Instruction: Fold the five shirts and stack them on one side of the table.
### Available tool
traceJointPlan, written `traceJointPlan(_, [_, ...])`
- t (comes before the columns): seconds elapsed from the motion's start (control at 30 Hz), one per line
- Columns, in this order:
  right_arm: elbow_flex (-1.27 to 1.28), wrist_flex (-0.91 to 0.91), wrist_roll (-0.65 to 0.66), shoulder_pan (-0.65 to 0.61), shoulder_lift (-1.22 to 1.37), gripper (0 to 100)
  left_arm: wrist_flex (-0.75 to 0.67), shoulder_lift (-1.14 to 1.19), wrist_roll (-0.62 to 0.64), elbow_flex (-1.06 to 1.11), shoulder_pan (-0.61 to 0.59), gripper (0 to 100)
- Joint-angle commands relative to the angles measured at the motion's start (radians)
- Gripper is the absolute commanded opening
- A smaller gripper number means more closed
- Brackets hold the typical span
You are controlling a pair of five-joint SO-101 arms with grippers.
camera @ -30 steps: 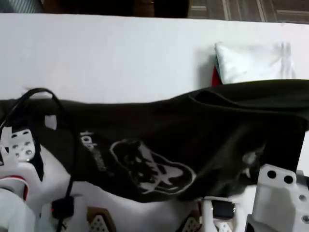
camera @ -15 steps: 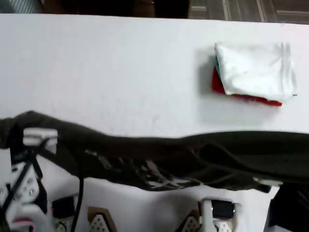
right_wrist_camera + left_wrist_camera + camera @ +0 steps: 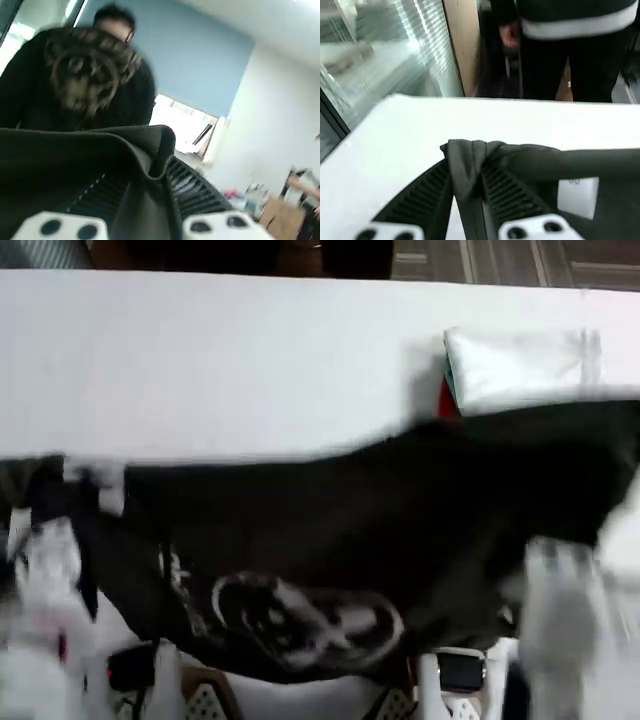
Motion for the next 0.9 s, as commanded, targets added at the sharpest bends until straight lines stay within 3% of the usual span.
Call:
traceJointPlan(0.0, [0.15, -0.056, 0.003, -0.033, 0.097, 1.9, -0.112, 0.121, 0.008, 0.056, -0.002, 3])
traceJointPlan(0.27, [0.517, -0.361, 0.009, -0.065, 0.265, 1.9, -0.362, 0.416, 0.005, 0.197, 0.005, 3])
traceJointPlan(0.5, [0.531, -0.644, 0.009, -0.074, 0.568, 1.9, -0.559, 0.76, 0.003, 0.156, 0.043, 3])
traceJointPlan(0.73, [0.239, -0.694, 0.009, -0.076, 0.952, 1.9, -0.511, 1.123, 0.005, -0.199, 0.055, 3])
traceJointPlan(0.87, [0.137, -0.616, 0.005, -0.105, 1.144, 1.9, -0.442, 1.327, 0.006, -0.383, 0.06, 3])
